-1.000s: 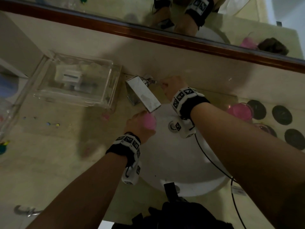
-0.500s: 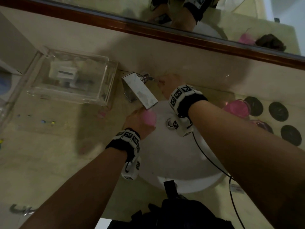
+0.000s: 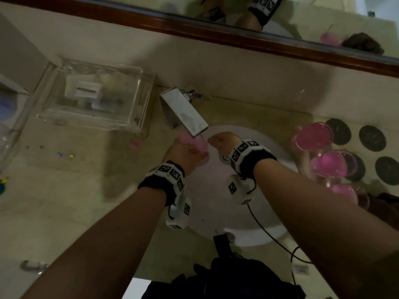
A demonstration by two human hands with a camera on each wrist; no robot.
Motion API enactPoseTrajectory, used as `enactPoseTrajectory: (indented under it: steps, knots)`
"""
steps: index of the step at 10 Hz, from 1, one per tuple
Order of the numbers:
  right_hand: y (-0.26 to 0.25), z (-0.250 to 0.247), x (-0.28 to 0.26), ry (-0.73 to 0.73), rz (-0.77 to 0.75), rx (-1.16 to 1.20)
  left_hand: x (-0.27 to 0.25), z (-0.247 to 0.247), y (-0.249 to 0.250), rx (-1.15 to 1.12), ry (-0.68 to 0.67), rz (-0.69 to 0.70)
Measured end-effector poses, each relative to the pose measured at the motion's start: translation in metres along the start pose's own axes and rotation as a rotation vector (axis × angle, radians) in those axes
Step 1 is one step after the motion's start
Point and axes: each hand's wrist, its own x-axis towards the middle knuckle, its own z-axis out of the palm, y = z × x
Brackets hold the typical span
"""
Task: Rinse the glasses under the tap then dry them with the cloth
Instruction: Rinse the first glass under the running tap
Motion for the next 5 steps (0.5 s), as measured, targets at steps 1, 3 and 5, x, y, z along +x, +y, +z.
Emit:
enactPoseTrajectory:
  steps: [1,3,5]
  knots:
    - [0.000,0.008,-0.006,-0.031,0.010,0.205,0.005,0.004,-0.004,-0.085,0.053,0.049]
    - [0.003,0.017,-0.013,-0.128,0.156,0.585,0.001,0.007,-0.001,0.027,-0.006,0.153]
    - [0.003,0.020,-0.023,-0.220,0.273,0.827,-0.008,0.019,-0.001,0.085,-0.056,0.204]
